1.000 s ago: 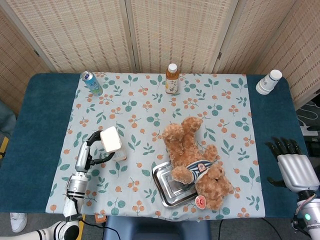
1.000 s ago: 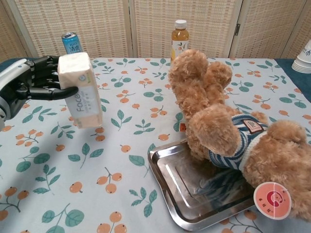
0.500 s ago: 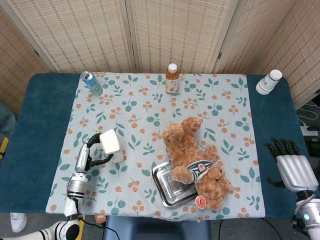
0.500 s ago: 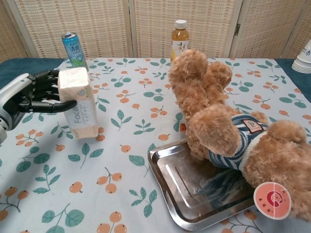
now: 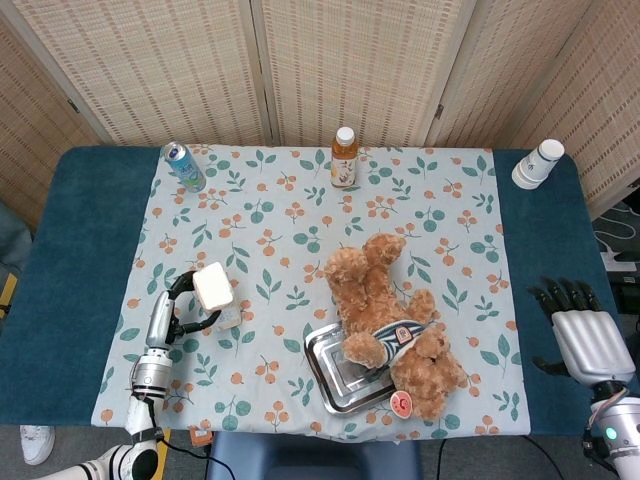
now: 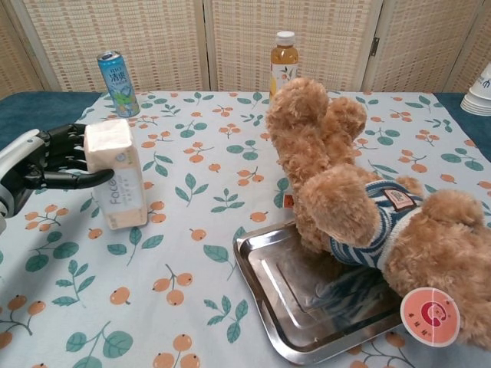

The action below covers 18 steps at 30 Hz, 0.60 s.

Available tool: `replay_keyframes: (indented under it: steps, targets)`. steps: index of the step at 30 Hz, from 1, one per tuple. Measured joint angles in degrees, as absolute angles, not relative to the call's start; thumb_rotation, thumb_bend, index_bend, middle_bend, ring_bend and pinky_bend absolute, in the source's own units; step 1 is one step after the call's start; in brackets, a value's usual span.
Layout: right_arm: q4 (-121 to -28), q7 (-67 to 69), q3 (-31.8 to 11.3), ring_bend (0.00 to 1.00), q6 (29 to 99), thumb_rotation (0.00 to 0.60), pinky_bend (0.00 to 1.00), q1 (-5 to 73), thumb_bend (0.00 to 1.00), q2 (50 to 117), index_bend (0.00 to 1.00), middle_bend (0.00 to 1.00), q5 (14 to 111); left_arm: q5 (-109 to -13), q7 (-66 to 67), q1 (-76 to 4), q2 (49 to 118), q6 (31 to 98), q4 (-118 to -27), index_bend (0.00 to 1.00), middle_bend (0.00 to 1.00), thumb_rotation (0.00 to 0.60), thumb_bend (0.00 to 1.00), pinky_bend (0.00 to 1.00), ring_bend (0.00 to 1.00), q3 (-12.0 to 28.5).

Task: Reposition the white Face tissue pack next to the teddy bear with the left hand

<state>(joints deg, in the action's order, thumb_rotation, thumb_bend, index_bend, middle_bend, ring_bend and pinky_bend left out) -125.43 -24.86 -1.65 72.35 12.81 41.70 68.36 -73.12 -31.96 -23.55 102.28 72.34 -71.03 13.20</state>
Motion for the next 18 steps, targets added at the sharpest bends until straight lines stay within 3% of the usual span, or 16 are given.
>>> replay_keyframes:
  steps: [8,18]
  targets:
    - [-125.5,-25.0,-1.6,0.00,72.3,0.600,0.00,13.0,0.12,41.7,0.14,0.05,68.4,-73.7,-31.8,-22.6,102.3,72.4,-70.7,0.39,0.47,0.600,0.23,0.27,0.25,12.8]
    - [-125.1,-24.6,-1.3,0.00,72.4,0.600,0.00,12.8,0.12,42.2,0.14,0.05,69.6,-74.1,-31.9,-21.9,102.0,71.4,-71.1,0.08,0.34,0.600,0.18,0.27,0.16,12.2]
